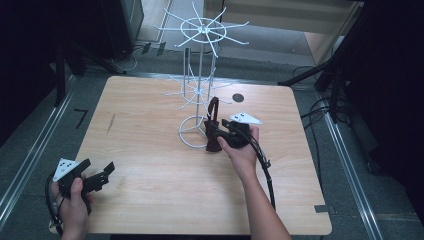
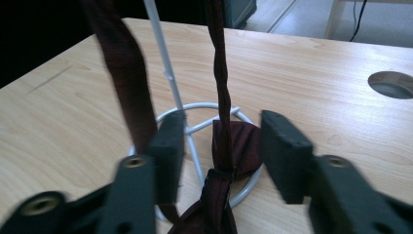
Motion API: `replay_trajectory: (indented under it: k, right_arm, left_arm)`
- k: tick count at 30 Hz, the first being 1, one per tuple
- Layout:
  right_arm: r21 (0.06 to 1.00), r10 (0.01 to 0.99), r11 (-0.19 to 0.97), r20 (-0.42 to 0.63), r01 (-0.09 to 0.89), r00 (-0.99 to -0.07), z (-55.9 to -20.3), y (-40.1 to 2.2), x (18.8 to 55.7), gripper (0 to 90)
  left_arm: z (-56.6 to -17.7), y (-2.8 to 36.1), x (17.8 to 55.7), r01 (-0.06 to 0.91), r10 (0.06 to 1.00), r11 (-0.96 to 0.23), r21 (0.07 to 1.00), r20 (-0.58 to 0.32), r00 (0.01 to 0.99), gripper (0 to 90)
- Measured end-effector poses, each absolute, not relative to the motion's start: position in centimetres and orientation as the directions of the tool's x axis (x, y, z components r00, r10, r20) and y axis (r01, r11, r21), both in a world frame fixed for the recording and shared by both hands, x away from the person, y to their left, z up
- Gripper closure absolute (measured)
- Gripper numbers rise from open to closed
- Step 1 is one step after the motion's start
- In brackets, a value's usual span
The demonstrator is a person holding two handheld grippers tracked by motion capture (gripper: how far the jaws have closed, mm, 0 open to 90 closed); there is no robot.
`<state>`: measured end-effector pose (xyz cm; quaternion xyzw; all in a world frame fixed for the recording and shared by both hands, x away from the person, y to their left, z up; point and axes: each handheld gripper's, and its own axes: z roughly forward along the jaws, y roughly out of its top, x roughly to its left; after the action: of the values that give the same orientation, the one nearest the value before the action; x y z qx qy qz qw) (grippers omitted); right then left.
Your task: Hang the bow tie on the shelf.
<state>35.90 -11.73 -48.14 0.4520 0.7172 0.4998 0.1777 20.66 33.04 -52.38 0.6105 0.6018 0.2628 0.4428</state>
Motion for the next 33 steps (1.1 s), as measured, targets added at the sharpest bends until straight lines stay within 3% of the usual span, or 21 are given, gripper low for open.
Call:
replay_trajectory:
  k: [1,4,7,15,33]
  right_arm:
    - [0.878,0.826,0.092,0.197,0.471,-0.528,-48.1,-11.7,35.9,46.6]
    - [0.884,0.841,0.102,0.168,0.457,-0.514,-47.7,-12.3,35.0,28.1]
    - [0.883,0.852,0.121,0.142,0.454,-0.504,-47.4,-13.1,34.2,15.4]
    - [0.881,0.859,0.143,0.115,0.451,-0.498,-47.4,-15.0,32.2,0.3]
    - [0.871,0.894,0.068,0.164,0.487,-0.418,-49.5,-21.7,28.9,0.0]
  left_arm:
    - [-52.4,33.0,20.7,0.502,0.968,0.117,0.857,-0.212,0.137,8.4]
    - [-52.4,33.0,20.7,0.502,0.968,0.116,0.857,-0.212,0.138,8.4]
    - [-52.4,33.0,20.7,0.502,0.968,0.116,0.857,-0.212,0.137,8.4]
    - [-52.4,33.0,20.7,0.501,0.968,0.116,0.858,-0.211,0.137,8.4]
    - [-52.4,33.0,20.7,0.502,0.969,0.105,0.858,-0.201,0.142,8.4]
